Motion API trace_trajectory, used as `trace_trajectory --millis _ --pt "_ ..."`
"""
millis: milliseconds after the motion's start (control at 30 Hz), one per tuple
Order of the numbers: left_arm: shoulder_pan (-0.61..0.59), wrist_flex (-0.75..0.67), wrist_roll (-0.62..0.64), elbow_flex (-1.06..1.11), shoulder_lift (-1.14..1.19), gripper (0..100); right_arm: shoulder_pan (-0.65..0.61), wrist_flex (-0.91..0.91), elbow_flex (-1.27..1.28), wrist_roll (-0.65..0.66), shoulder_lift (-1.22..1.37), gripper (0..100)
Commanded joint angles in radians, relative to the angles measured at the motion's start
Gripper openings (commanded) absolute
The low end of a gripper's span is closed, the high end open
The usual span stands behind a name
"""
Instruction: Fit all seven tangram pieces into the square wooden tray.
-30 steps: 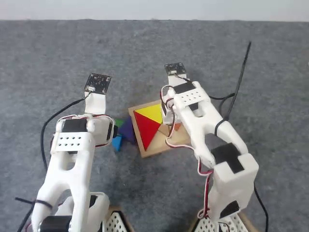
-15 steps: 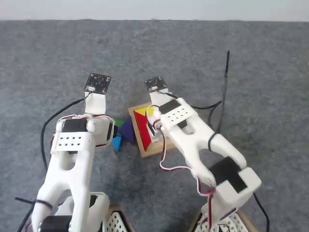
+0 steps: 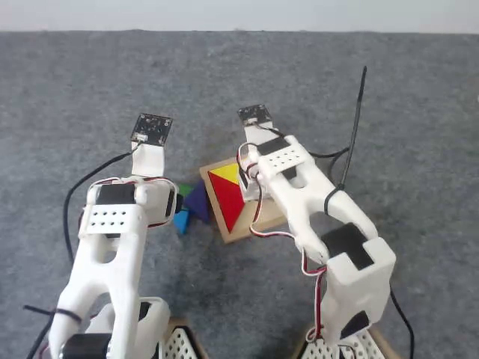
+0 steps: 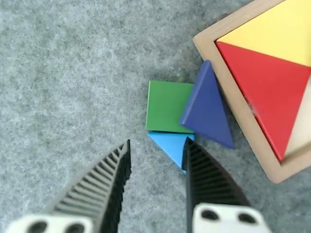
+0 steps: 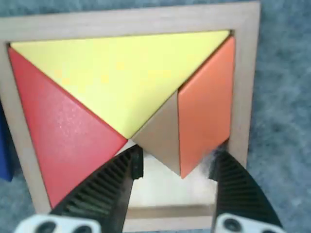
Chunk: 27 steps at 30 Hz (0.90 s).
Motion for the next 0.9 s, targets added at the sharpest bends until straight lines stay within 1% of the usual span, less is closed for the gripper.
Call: trace_trajectory --millis 0,333,467,567,633,700,767,867 --pt "-0.006 -0.015 -0.006 -0.01 -0.006 17 0.033 -0.016 -0.068 0.018 -0.007 24.1" --pt "-0.005 -0.015 -0.006 -0.01 -0.006 17 0.016 -0.018 -0.08 0.011 -0.031 24.1" --pt "-0.005 -0.015 -0.006 -0.01 -0.006 17 -0.018 -0.01 -0.034 0.008 -0.114 24.1" --pt "-0.005 -0.015 -0.006 -0.01 -0.006 17 -0.016 -0.005 0.026 0.011 -0.225 24.1" --pt "-0.006 -0.015 -0.006 -0.01 -0.006 17 0.021 -0.004 0.057 0.017 -0.297 24.1" --pt "-0.006 -0.015 -0.006 -0.01 -0.006 17 0.085 -0.004 0.072 0.018 -0.348 24.1" --pt "-0.005 -0.015 -0.006 -0.01 -0.006 17 0.16 -0.008 0.068 0.035 -0.354 24.1" --pt "-0.003 -0.015 -0.006 -0.01 -0.006 17 0.236 -0.013 0.048 0.081 -0.295 24.1"
